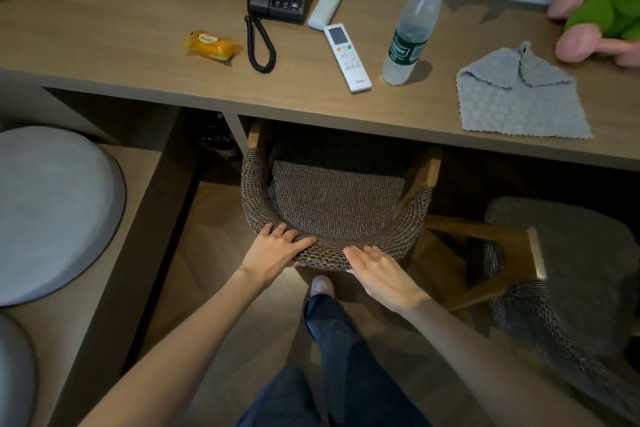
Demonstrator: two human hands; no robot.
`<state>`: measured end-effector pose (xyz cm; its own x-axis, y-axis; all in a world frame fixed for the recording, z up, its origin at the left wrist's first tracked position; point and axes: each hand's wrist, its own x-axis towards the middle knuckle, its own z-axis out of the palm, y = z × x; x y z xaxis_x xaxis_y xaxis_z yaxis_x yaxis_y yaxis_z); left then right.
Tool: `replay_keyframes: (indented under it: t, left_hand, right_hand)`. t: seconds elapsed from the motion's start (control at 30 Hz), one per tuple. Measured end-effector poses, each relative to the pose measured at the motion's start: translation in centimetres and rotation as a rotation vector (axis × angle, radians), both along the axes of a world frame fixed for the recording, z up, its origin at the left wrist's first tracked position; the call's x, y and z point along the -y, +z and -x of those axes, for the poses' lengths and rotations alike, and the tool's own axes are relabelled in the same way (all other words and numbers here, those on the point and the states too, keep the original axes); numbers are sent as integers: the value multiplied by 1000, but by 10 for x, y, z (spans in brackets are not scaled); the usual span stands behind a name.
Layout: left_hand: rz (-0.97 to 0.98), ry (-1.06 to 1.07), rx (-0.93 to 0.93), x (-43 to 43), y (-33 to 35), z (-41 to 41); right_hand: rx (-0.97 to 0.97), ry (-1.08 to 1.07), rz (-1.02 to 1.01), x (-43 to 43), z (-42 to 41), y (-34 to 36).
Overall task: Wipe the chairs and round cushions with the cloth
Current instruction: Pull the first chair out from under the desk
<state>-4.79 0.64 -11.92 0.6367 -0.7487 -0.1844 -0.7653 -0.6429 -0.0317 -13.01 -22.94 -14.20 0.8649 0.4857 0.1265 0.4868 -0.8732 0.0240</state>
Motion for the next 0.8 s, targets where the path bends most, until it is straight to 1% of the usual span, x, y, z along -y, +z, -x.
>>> replay_keyframes:
  t: [0.17,0.27,0.37,0.43,0.53,0.8]
  left_hand:
    - [81,-22,13,-30,-7,68]
    - [90,-27,14,-52,-12,112]
    - [64,-17,4,-73,-12,158]
    - [80,-9,9,-87,-10,189]
    - [93,5,-24,-108,-9,238]
    - [67,51,-121,-152,-15,344]
  right_hand:
    - [30,5,13,-30,69,10]
    - [-15,-17,15,-51,116,10]
    - [-2,-19,2,-72,164,11]
    - [27,-10,2,-87,194,13]
    - [-41,-22,4,-110,244,13]
    - [-80,15,-59,-145,343,13]
